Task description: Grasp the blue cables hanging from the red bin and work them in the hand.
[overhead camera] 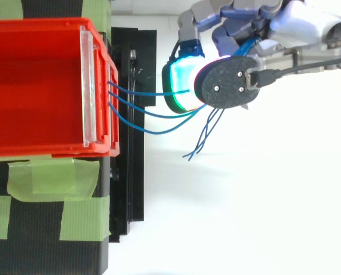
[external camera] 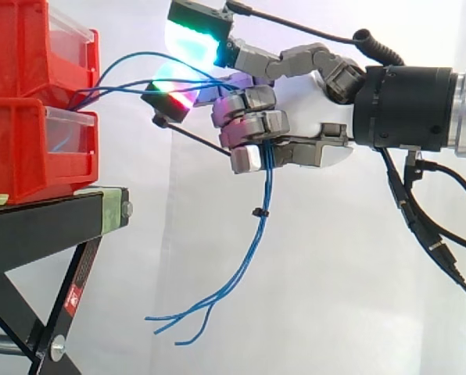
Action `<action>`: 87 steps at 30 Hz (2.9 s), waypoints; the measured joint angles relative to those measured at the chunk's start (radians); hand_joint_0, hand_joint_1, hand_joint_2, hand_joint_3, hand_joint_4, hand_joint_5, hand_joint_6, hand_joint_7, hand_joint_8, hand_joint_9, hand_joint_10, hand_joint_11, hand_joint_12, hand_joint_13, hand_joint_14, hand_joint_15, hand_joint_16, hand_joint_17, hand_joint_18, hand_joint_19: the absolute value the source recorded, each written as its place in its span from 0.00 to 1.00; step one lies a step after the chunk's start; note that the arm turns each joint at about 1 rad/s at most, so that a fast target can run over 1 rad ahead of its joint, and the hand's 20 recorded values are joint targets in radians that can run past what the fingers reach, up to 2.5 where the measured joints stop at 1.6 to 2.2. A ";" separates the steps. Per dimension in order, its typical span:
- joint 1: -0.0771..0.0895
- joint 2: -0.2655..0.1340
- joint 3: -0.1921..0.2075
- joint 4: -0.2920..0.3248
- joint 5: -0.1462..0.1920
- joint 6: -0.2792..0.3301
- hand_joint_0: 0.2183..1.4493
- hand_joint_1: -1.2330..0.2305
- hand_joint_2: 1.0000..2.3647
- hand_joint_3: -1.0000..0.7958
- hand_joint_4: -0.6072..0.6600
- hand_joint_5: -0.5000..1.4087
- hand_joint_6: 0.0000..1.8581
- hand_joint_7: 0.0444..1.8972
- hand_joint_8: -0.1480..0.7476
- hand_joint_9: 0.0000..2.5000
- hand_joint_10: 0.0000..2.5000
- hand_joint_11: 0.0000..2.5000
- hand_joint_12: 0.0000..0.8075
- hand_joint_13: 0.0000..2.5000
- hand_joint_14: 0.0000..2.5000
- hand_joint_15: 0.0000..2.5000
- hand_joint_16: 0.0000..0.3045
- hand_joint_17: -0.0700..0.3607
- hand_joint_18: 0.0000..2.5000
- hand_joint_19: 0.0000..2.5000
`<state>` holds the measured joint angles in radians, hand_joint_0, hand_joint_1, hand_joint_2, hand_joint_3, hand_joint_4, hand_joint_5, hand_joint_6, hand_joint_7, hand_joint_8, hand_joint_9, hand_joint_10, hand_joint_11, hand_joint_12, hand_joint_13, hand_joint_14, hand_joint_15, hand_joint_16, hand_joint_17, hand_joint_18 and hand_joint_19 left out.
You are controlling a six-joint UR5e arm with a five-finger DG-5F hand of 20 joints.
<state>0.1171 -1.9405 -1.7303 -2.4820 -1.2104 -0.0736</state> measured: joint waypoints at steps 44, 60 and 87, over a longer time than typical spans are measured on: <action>0.001 0.000 0.000 -0.026 -0.002 0.000 0.59 0.44 0.02 0.45 0.66 0.38 0.35 0.69 0.67 0.25 1.00 1.00 0.61 0.37 1.00 0.72 0.13 0.37 0.58 0.38; 0.001 0.000 0.000 -0.056 0.002 0.000 0.59 0.44 0.02 0.45 0.66 0.38 0.35 0.69 0.66 0.25 1.00 1.00 0.62 0.37 1.00 0.73 0.13 0.36 0.58 0.39; 0.000 0.000 0.000 -0.141 0.002 0.000 0.59 0.44 0.02 0.44 0.66 0.38 0.35 0.69 0.67 0.25 1.00 1.00 0.62 0.38 1.00 0.72 0.13 0.37 0.58 0.39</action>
<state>0.1173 -1.9405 -1.7300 -2.6228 -1.2087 -0.0736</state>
